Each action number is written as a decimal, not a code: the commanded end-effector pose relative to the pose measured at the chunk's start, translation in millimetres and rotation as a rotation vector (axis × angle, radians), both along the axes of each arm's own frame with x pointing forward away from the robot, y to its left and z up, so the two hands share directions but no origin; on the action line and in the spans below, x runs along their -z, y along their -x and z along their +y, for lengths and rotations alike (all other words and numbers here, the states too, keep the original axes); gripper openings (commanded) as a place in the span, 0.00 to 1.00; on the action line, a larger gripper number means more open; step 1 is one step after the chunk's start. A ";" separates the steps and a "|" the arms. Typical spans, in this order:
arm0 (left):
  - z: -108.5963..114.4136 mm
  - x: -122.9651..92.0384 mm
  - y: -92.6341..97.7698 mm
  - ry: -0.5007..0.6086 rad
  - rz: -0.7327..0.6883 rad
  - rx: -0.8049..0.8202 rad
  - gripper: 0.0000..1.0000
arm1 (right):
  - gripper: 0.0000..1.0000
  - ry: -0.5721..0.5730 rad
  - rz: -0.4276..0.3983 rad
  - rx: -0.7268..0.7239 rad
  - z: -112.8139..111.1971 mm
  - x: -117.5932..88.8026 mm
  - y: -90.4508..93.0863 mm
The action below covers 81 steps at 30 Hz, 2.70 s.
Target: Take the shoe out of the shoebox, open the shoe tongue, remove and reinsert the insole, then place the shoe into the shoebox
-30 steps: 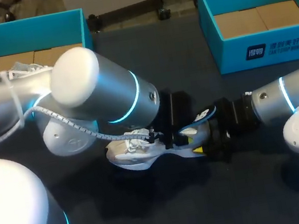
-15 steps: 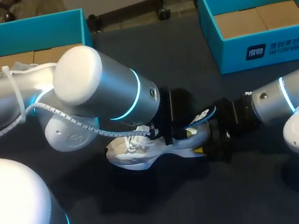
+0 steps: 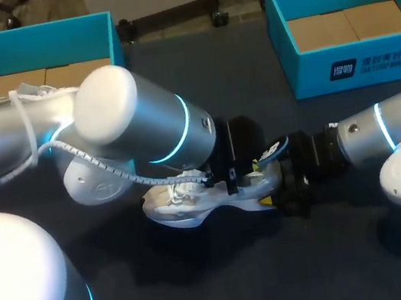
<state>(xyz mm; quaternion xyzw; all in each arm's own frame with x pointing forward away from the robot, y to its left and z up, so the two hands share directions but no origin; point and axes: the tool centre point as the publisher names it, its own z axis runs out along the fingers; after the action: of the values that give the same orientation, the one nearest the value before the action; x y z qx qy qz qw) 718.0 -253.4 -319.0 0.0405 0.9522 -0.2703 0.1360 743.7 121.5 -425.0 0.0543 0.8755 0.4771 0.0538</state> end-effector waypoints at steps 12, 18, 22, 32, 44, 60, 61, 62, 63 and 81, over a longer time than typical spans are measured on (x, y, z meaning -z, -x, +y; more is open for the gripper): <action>8.9 -17.3 13.0 0.105 0.047 0.038 0.00 | 0.00 0.003 0.000 0.001 1.7 1.3 0.3; 5.6 -17.2 22.0 0.125 0.109 0.092 0.00 | 0.00 0.003 0.000 0.001 1.7 1.3 0.3; 3.5 -13.0 21.7 0.117 0.101 0.084 0.51 | 0.00 0.003 0.000 0.001 1.7 1.3 0.3; 4.9 -11.8 28.8 0.104 -0.021 0.058 1.00 | 0.00 0.003 0.000 0.001 1.7 1.3 0.3; -3.2 -1.2 25.7 0.115 -0.142 0.013 0.85 | 0.00 0.003 0.000 0.001 1.7 1.3 0.3; -8.4 6.1 7.4 0.100 -0.183 0.032 0.65 | 0.00 0.003 0.000 0.001 1.7 1.3 0.3; -8.6 6.9 6.6 0.099 -0.183 0.032 0.59 | 0.00 0.003 0.000 0.001 1.7 1.3 0.3; -8.8 7.7 5.3 0.099 -0.183 0.032 0.54 | 0.00 0.003 0.000 0.001 1.7 1.3 0.3; -9.1 8.1 3.9 0.098 -0.182 0.030 0.49 | 0.00 0.003 0.000 0.001 1.7 1.3 0.3; -7.3 1.9 1.3 0.147 -0.110 0.036 0.00 | 0.00 0.003 0.000 0.001 1.7 1.3 0.3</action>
<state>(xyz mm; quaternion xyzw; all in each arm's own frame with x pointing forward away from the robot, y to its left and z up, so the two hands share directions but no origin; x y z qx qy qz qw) 713.0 -268.1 -323.7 0.0566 0.9198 -0.3320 0.2012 743.7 121.4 -425.1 0.0544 0.8756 0.4770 0.0538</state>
